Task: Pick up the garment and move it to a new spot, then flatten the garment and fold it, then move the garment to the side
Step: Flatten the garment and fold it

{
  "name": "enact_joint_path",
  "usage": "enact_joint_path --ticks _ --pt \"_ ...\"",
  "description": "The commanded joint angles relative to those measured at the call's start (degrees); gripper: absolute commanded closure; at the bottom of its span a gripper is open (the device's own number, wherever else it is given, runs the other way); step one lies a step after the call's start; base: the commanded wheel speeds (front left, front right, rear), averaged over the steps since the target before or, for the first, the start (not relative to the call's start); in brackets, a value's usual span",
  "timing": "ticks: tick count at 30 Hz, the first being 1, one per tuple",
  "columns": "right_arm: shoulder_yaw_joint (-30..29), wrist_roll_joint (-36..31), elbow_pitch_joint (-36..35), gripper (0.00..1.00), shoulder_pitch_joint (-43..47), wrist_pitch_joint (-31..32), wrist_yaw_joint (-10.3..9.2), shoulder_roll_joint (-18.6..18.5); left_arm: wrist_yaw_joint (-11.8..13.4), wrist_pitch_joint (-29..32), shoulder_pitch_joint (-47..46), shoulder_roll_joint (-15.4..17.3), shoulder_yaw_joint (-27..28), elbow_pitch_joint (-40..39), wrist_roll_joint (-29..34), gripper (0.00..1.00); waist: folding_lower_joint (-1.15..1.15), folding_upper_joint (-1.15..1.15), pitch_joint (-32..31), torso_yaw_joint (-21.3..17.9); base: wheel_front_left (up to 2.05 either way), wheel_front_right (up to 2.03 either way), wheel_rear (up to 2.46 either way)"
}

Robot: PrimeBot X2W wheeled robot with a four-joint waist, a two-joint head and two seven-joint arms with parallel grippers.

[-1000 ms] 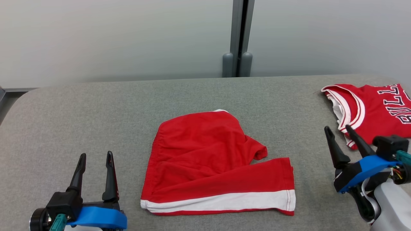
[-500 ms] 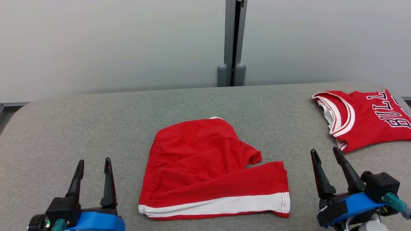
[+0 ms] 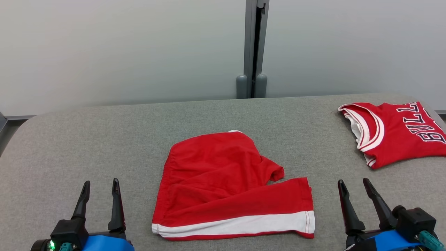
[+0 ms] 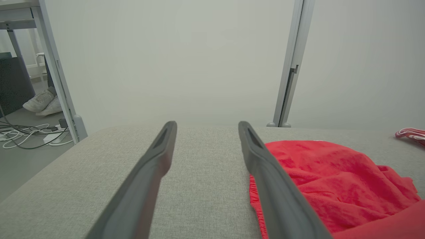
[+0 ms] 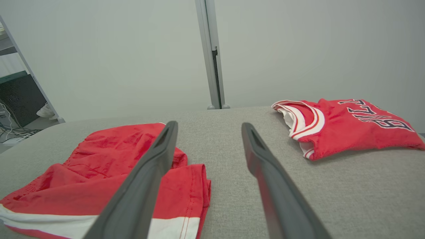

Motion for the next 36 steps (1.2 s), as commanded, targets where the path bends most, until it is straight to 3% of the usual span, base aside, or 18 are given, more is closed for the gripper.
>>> enact_joint_path --ticks 1,10,16,36 --pt "-0.43 -0.47 -0.76 0.0 0.93 0.43 0.01 0.15 0.22 -0.27 0.34 -0.02 -0.05 0.14 0.15 0.0 0.0 0.0 -0.03 0.09 0.0 0.0 0.0" --pt "-0.64 -1.06 -2.02 0.0 1.71 1.71 0.01 1.02 0.08 -0.27 -0.28 -0.02 0.02 0.72 0.26 0.0 0.0 0.0 -0.15 0.73 0.0 0.0 0.0" --pt "-0.5 0.01 1.43 0.0 1.41 2.81 0.01 1.09 -0.32 -0.27 -0.25 -0.04 -0.89 1.32 -0.35 0.0 0.0 0.0 0.01 0.77 0.0 0.0 0.0" --pt "11.43 5.37 26.94 0.0 -7.48 -1.69 0.01 -1.63 -1.16 -0.27 -2.2 -0.02 -13.1 16.09 -4.31 0.0 0.0 0.0 1.55 0.62 0.0 0.0 0.0"
